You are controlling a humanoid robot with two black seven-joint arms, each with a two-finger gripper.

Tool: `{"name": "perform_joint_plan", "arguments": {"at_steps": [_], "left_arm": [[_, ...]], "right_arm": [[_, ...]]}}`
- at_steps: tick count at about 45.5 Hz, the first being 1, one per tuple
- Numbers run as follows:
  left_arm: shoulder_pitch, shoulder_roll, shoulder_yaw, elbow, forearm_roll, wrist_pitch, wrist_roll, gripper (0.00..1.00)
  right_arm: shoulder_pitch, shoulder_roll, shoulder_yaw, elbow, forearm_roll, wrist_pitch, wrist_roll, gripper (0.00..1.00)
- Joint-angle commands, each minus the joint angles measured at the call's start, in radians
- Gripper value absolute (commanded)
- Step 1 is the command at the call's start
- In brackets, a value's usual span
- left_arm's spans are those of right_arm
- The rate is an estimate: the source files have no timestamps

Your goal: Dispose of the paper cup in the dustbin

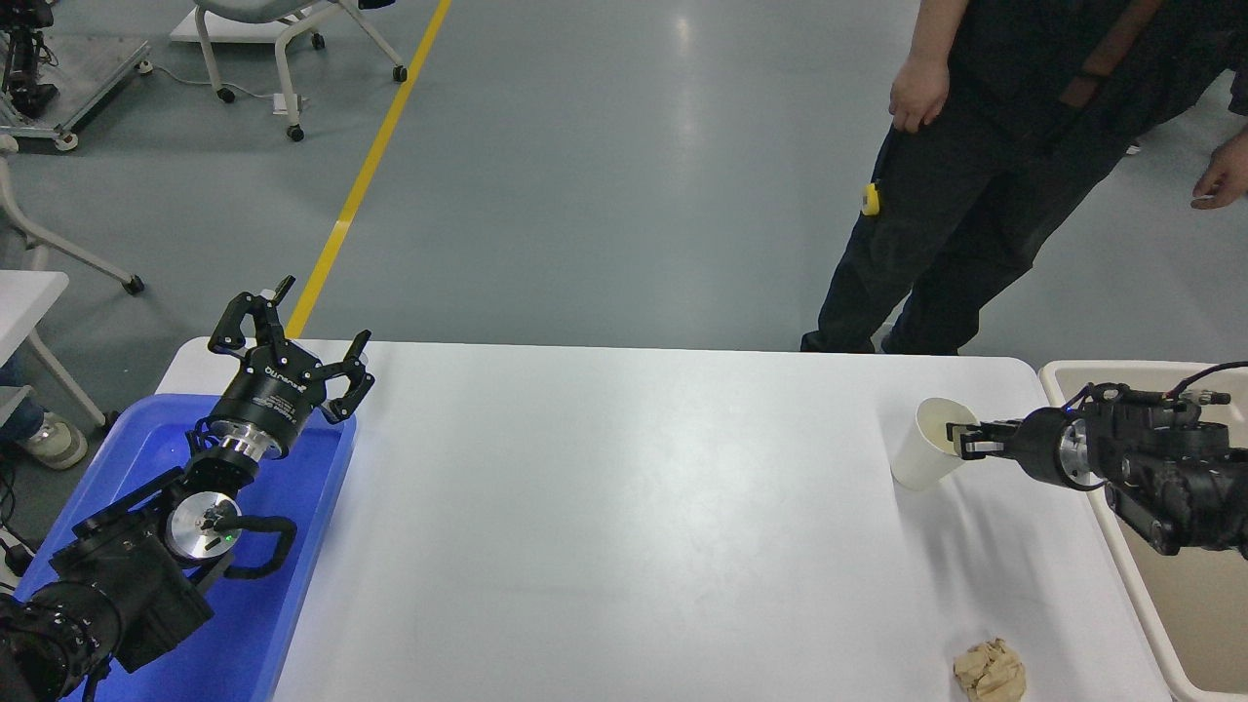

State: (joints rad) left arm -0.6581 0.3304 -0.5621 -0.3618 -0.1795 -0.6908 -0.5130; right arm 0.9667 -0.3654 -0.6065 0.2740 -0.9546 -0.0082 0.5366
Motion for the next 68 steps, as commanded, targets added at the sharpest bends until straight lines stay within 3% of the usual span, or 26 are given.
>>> {"name": "perform_joint_plan", "arguments": {"at_steps": [1, 15, 27, 40, 53, 68], "left_arm": [[0.0, -0.001, 0.001, 0.0, 0.0, 0.001, -0.001, 1.0], [0.0, -0.001, 0.001, 0.0, 0.0, 0.0, -0.001, 1.0], [0.0, 0.001, 0.001, 0.0, 0.0, 0.0, -0.001, 1.0], [0.0, 0.001, 0.001, 0.0, 0.0, -0.001, -0.001, 1.0], [0.0, -0.001, 0.001, 0.0, 0.0, 0.0, -0.001, 1.0], [0.0, -0.001, 0.001, 0.0, 0.0, -0.001, -0.001, 1.0]], "right_arm": [[0.001, -0.001, -0.012, 0.001, 0.0, 0.001, 0.0, 0.0], [0.018, -0.001, 0.002, 0.005, 0.019, -0.004, 0.002, 0.0], [0.041, -0.056, 0.025, 0.017, 0.063, -0.004, 0.072, 0.0], [0.113, -0.211, 0.027, 0.141, 0.174, 0.005, 0.192, 0.0], [0.289, -0.487, 0.1, 0.438, 0.162, 0.022, 0.192, 0.0], [0.371, -0.563, 0.1, 0.467, 0.16, 0.083, 0.192, 0.0]]}}
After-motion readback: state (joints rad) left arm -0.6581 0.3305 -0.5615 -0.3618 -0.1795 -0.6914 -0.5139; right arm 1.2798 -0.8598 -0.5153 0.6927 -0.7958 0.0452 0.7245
